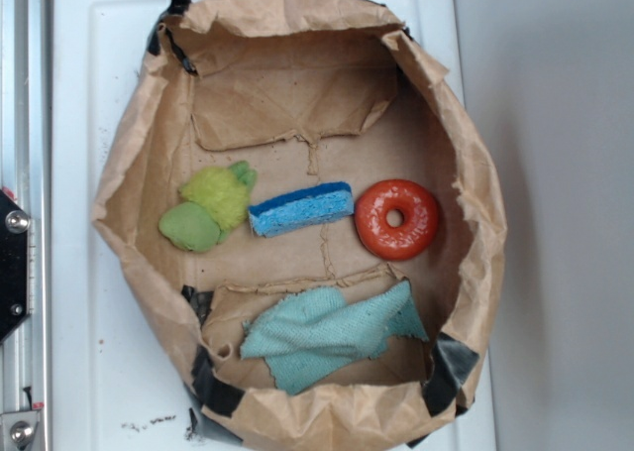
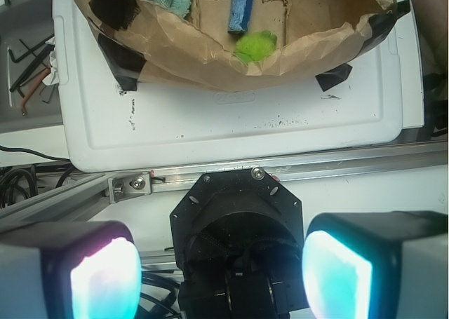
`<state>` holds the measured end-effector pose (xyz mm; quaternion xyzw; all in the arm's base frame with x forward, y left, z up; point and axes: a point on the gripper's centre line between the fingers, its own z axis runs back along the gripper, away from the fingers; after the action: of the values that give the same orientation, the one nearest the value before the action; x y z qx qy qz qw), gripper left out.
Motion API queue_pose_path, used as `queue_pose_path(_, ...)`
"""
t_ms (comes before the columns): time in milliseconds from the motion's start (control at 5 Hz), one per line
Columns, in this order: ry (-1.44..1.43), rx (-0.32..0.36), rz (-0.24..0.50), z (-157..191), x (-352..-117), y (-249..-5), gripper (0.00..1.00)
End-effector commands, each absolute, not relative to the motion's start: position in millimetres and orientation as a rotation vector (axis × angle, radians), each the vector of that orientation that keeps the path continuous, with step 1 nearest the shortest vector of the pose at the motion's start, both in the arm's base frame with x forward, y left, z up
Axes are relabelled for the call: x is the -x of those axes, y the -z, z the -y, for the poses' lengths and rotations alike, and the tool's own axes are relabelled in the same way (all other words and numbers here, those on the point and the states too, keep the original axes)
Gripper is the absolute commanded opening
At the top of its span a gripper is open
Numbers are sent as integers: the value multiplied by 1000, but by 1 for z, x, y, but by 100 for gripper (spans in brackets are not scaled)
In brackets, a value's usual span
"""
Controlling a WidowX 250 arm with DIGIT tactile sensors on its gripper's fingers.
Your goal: Grab the blue sponge.
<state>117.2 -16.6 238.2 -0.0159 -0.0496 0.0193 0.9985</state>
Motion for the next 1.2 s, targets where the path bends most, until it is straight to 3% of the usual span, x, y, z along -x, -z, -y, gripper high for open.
queue_pose_path(0, -39, 32, 99, 17, -117, -238, 100)
queue_pose_path(200, 5, -7, 101, 3, -167, -229, 100)
queue_pose_path(400, 0, 8, 169, -12, -196, -234, 100)
queue_pose_path(600, 58, 7, 217, -19, -207, -226, 100)
queue_pose_path(800, 85, -60, 269, -33, -223, -202, 100)
queue_pose_path(1000, 98, -72, 229, -40, -240, -183, 100)
